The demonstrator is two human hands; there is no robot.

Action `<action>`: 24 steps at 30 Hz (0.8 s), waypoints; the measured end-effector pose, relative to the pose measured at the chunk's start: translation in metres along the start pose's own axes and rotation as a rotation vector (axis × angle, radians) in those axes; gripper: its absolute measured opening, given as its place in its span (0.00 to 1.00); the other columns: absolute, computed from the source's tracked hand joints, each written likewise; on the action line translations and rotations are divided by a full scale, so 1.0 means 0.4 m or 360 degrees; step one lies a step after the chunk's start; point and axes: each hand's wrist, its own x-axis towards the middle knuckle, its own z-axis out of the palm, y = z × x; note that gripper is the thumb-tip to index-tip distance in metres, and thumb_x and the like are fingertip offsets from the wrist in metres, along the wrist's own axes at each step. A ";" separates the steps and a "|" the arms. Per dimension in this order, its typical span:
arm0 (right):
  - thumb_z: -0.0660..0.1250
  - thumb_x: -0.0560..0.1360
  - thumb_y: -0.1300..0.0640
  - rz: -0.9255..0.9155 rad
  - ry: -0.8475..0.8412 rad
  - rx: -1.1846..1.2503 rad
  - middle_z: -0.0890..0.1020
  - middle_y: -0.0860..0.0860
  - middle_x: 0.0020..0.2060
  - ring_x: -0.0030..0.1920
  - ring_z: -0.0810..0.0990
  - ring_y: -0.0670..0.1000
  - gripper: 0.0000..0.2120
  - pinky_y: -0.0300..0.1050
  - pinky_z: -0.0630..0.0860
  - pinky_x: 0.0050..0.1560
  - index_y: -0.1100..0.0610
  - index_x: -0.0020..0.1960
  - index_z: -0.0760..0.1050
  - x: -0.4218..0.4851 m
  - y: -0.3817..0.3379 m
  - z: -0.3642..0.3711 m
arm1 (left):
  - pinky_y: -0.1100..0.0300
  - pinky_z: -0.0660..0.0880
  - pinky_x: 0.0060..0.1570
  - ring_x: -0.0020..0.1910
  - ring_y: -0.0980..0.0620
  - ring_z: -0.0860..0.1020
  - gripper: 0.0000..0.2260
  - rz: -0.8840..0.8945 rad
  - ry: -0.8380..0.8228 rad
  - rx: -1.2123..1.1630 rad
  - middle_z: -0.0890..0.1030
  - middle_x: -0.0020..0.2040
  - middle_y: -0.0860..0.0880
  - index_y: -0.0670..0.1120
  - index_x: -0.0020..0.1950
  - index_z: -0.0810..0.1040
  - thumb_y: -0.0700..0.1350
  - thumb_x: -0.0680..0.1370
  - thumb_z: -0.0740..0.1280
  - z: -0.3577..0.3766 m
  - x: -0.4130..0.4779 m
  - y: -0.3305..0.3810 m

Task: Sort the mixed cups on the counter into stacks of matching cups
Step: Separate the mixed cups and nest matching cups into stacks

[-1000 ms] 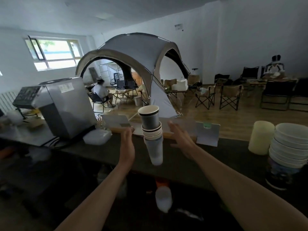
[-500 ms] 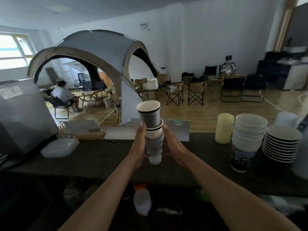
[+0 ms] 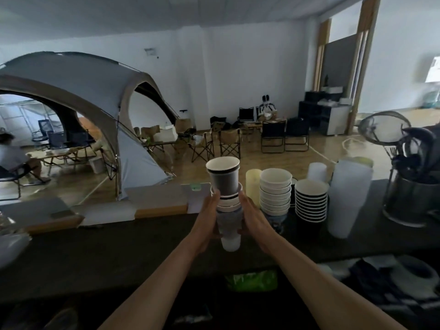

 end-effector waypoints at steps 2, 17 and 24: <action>0.53 0.77 0.30 -0.0038 -0.0023 -0.0020 0.72 0.50 0.69 0.68 0.72 0.55 0.28 0.57 0.77 0.58 0.41 0.73 0.66 -0.011 -0.004 -0.021 | 0.46 0.75 0.59 0.62 0.45 0.78 0.29 0.0047 0.0052 -0.0022 0.80 0.63 0.48 0.50 0.66 0.74 0.69 0.75 0.62 0.002 -0.005 0.036; 0.77 0.64 0.39 -0.0754 0.0250 -0.1027 0.79 0.48 0.62 0.62 0.76 0.52 0.39 0.45 0.72 0.55 0.51 0.70 0.70 0.024 -0.290 -0.029 | 0.67 0.75 0.52 0.53 0.61 0.77 0.33 0.0603 0.0439 0.0292 0.76 0.54 0.57 0.48 0.69 0.67 0.45 0.68 0.79 0.020 0.029 0.186; 0.79 0.64 0.45 -0.0889 0.0256 -0.0909 0.79 0.50 0.62 0.60 0.78 0.51 0.37 0.48 0.77 0.60 0.54 0.69 0.73 0.017 -0.365 -0.082 | 0.64 0.73 0.50 0.57 0.56 0.75 0.36 0.0668 0.0490 0.0333 0.74 0.60 0.54 0.50 0.70 0.66 0.56 0.67 0.78 0.029 0.038 0.175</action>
